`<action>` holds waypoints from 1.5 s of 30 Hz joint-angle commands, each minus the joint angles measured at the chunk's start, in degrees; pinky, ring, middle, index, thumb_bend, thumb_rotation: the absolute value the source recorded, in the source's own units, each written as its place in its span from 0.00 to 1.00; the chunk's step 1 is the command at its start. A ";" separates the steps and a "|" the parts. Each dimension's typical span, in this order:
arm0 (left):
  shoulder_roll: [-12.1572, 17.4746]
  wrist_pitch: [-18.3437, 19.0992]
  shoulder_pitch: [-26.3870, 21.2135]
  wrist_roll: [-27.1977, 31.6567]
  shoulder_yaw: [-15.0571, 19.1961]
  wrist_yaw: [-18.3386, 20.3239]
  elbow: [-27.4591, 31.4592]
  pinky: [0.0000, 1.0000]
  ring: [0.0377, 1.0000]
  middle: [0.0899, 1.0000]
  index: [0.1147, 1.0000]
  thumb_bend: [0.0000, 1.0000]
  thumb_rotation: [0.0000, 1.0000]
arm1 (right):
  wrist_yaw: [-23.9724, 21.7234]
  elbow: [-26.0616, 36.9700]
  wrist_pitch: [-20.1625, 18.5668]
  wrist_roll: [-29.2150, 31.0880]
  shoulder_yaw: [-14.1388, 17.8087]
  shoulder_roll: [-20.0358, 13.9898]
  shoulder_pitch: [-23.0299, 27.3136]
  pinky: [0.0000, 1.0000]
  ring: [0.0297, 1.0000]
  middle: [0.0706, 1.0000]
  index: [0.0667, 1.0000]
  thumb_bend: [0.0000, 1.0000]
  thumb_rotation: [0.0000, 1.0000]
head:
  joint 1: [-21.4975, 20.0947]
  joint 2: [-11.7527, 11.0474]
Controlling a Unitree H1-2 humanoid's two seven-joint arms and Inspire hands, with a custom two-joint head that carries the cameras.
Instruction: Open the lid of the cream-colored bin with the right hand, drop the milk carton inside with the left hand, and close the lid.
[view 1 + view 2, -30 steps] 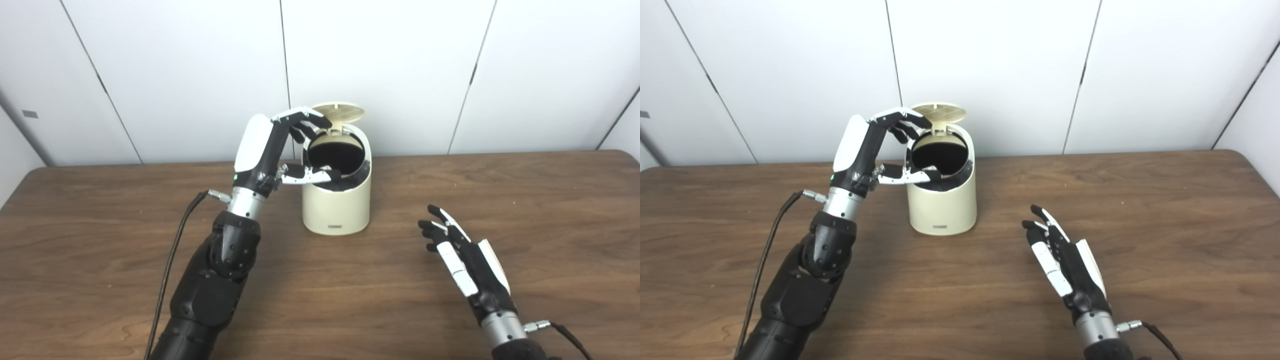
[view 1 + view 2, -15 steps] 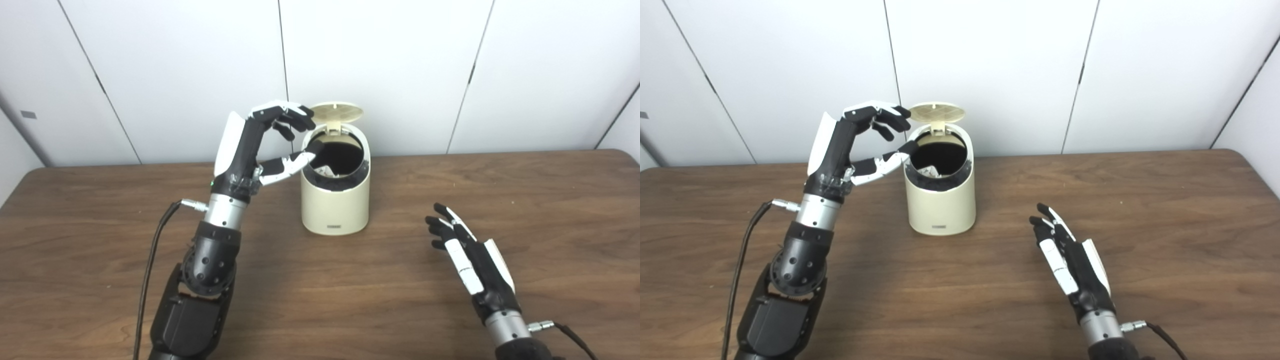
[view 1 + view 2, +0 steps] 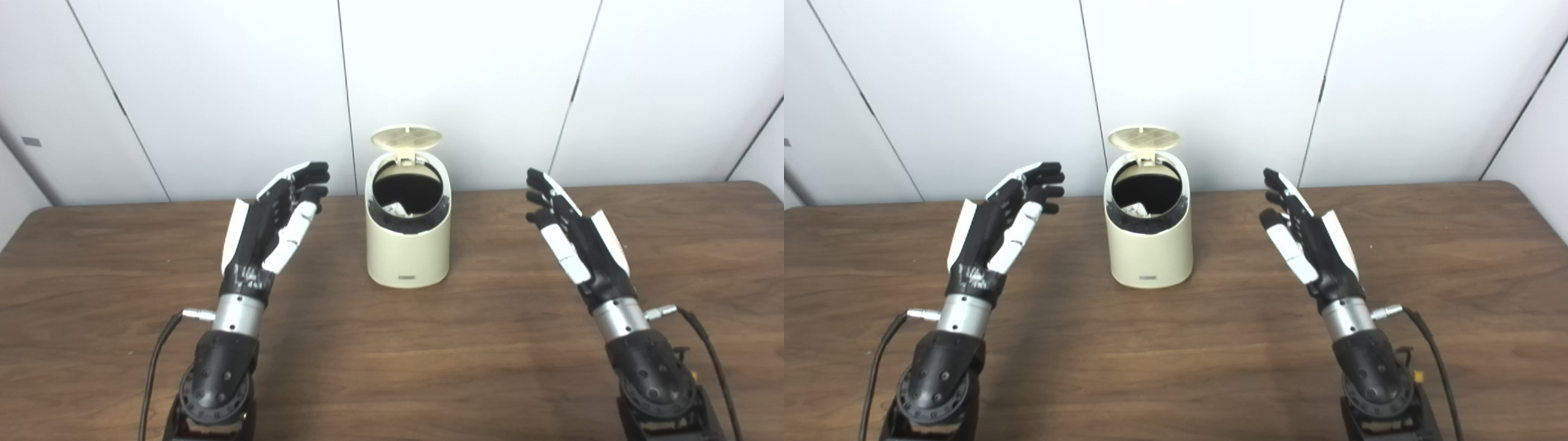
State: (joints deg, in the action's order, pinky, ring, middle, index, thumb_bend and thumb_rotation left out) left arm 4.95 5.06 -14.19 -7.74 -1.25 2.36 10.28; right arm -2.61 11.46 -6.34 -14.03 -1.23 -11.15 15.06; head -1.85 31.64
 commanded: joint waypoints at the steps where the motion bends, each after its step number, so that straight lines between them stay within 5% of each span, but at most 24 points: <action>1: 0.28 0.73 -0.12 0.04 -0.29 0.33 2.52 0.81 0.84 0.86 0.90 0.52 0.93 | 0.09 2.01 -0.60 -1.69 -0.86 0.25 3.44 0.79 0.95 0.99 0.95 0.56 1.00 | -0.01 0.08; 8: -1.88 0.94 4.43 2.20 -1.03 0.68 1.70 0.98 0.96 0.98 0.99 0.56 0.94 | -1.97 2.40 -4.81 -4.71 -3.71 0.39 11.70 0.78 0.89 0.94 0.96 0.51 1.00 | -0.51 0.25; 20: -2.46 0.19 7.91 2.64 -1.67 0.94 0.97 1.00 1.00 1.00 1.00 0.59 0.93 | -7.71 -0.96 -10.67 -14.95 -9.41 -3.26 22.96 0.80 0.91 0.93 0.94 0.54 1.00 | -0.61 0.25; 31: -2.40 -0.45 8.30 3.02 -2.25 1.28 0.56 1.00 1.00 1.00 1.00 0.55 0.94 | -8.07 -3.26 -9.39 -20.57 -12.13 -4.18 25.36 0.77 0.93 0.94 0.72 0.48 1.00 | -0.70 0.21; 45: -3.47 -1.89 8.47 3.20 -2.46 0.30 -0.08 0.99 0.99 0.98 0.96 0.50 0.87 | -6.70 -4.77 -5.21 -23.26 -12.48 -4.26 24.76 0.80 0.95 0.92 0.60 0.49 1.00 | -0.30 -0.26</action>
State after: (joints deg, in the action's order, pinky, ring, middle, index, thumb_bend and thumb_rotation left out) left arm 1.71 5.35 -4.68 -4.41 -3.66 3.19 9.59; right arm -10.94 5.63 -14.23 -37.15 -14.30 -14.71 37.17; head -2.11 31.29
